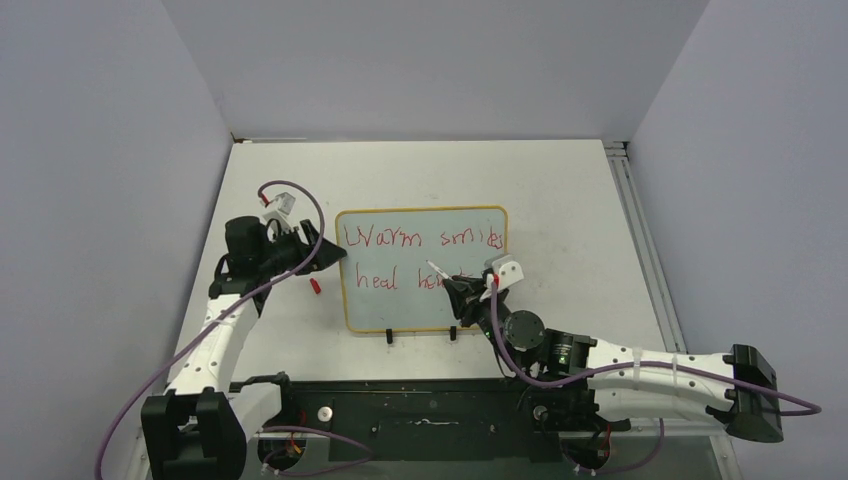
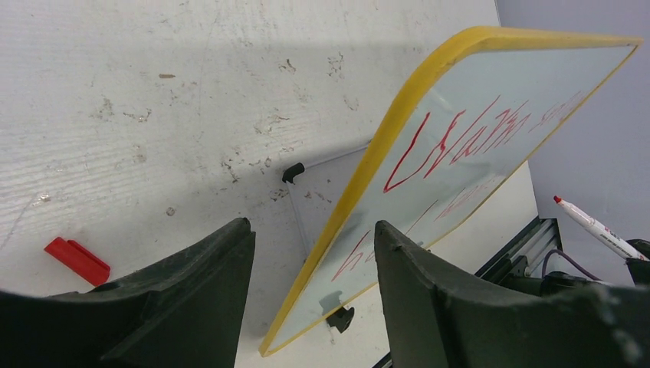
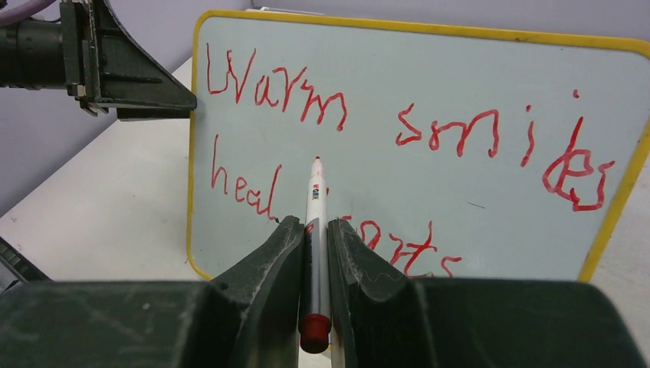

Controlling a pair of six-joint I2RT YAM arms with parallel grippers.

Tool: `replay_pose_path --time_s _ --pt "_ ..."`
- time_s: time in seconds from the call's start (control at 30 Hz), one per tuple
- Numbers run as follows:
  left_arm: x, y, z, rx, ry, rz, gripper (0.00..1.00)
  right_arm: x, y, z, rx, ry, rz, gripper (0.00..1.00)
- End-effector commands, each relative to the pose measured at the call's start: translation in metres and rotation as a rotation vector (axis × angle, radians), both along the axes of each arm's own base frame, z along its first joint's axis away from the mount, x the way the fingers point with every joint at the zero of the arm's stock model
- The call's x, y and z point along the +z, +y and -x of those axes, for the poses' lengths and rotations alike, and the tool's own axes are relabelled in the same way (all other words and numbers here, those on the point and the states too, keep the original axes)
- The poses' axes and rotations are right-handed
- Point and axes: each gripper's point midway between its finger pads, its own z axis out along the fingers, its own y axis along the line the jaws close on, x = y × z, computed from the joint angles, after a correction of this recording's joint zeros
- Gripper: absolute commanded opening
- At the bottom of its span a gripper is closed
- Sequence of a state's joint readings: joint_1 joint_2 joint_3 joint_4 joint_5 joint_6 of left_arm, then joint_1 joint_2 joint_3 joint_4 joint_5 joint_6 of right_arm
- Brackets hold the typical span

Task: Write a sentence on the whiteboard
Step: Close the whiteboard marker at the center of the board.

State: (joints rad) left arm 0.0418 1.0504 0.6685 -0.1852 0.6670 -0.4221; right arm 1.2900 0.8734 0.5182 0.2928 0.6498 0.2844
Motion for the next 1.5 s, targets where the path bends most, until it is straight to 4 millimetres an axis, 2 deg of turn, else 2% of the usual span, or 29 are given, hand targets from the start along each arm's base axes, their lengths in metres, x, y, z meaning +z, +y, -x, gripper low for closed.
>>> replay_pose_path --time_s 0.0,0.1,0.23,0.33,0.47,0.57,0.63,0.77,0.87,1.0,1.33,1.47 --pt "0.036 0.002 -0.005 -0.003 -0.140 -0.031 0.59 0.042 0.013 -0.001 0.031 -0.051 -0.131 0.05" --pt "0.049 0.007 -0.005 0.025 -0.203 -0.048 0.60 0.046 0.013 -0.001 0.035 -0.054 -0.137 0.06" --pt "0.067 0.025 -0.006 0.128 -0.292 -0.099 0.60 0.049 0.012 -0.001 0.037 -0.057 -0.139 0.05" --pt "0.075 0.049 -0.005 0.265 -0.323 -0.154 0.60 0.051 0.008 -0.001 0.032 -0.060 -0.149 0.05" --pt "0.075 0.087 -0.005 0.470 -0.296 -0.225 0.60 0.052 0.001 -0.001 0.021 -0.063 -0.165 0.06" --pt "0.059 0.110 -0.006 0.579 -0.218 -0.265 0.61 0.054 -0.006 -0.001 0.004 -0.060 -0.174 0.05" --pt "0.041 0.115 -0.007 0.593 -0.149 -0.289 0.62 0.055 -0.013 -0.002 -0.017 -0.058 -0.181 0.05" --pt "0.001 0.109 -0.013 0.517 0.022 -0.318 0.60 0.059 -0.023 -0.002 -0.036 -0.065 -0.187 0.05" --pt "-0.024 0.106 -0.021 0.480 0.105 -0.350 0.53 0.062 -0.028 0.000 -0.032 -0.072 -0.199 0.05" --pt "-0.057 0.099 -0.022 0.427 0.227 -0.372 0.51 0.066 -0.033 0.003 -0.022 -0.079 -0.230 0.05" --pt "-0.107 0.110 -0.015 0.426 0.417 -0.465 0.42 0.073 -0.050 0.009 -0.013 -0.088 -0.289 0.06" --pt "-0.124 0.106 -0.014 0.391 0.474 -0.521 0.42 0.074 -0.054 0.011 -0.015 -0.089 -0.291 0.07"
